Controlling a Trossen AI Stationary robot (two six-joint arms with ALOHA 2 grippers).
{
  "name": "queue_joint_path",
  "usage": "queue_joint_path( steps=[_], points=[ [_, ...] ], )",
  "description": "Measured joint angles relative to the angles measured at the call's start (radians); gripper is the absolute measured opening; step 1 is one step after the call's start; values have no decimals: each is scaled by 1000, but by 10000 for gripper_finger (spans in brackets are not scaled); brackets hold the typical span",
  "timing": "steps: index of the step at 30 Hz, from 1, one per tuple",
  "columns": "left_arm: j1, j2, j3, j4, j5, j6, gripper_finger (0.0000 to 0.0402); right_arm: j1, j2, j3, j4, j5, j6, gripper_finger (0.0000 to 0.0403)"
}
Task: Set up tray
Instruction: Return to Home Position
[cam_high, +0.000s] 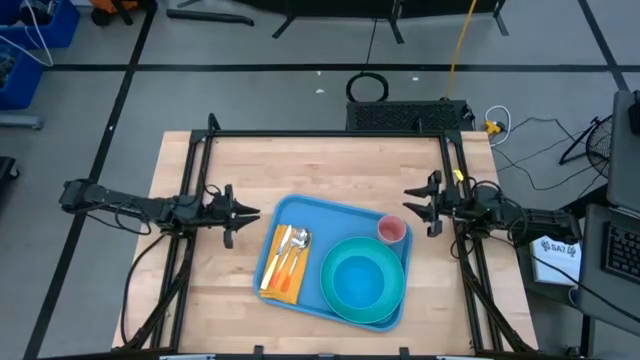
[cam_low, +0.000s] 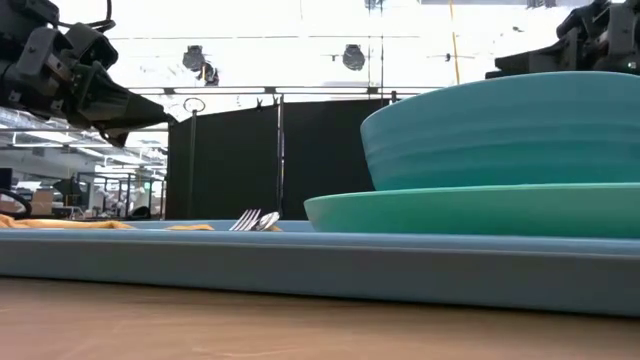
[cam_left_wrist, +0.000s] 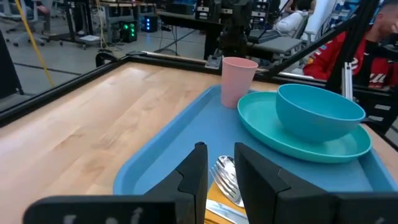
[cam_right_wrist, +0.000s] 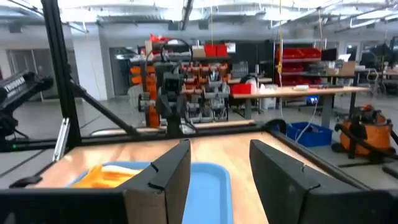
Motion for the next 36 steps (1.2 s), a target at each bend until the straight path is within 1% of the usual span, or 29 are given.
queue_joint_path(
  steps=[4,8,9,22,36],
  points=[
    [0,0,0,6,-6,26,81,0,0,1,40,-4,-11,155],
    [0,0,0,16,-6,48,81,1,0,0,33,-78,9,155],
    [0,0,0,16,-6,48,81,1,0,0,20,-83,17,155],
    [0,0,0,15,-4,54,81,1,1,-2,-23,-79,24,155],
    [0,0,0,15,-4,53,81,1,1,-3,-20,-78,24,155]
  ],
)
